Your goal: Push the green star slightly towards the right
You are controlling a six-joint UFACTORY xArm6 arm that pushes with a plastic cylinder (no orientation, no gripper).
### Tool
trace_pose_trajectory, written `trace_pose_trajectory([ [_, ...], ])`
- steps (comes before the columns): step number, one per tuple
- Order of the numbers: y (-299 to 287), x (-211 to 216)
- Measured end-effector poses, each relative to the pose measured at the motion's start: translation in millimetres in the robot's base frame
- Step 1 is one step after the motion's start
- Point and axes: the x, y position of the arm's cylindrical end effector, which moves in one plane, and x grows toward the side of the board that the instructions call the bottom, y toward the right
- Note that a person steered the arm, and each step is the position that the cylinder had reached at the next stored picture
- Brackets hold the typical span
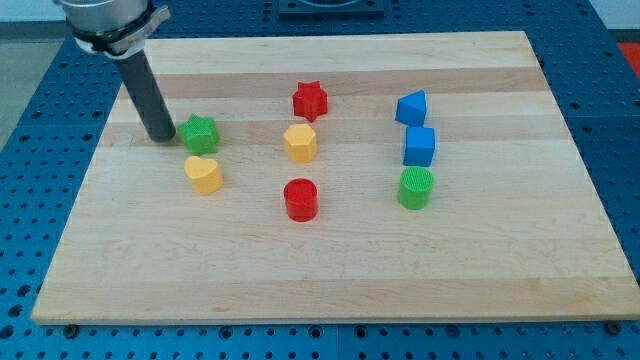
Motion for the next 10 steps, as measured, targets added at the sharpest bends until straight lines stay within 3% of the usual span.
trace_pose_trajectory([
  [5,42,-13],
  [8,57,-69],
  [10,143,-116],
])
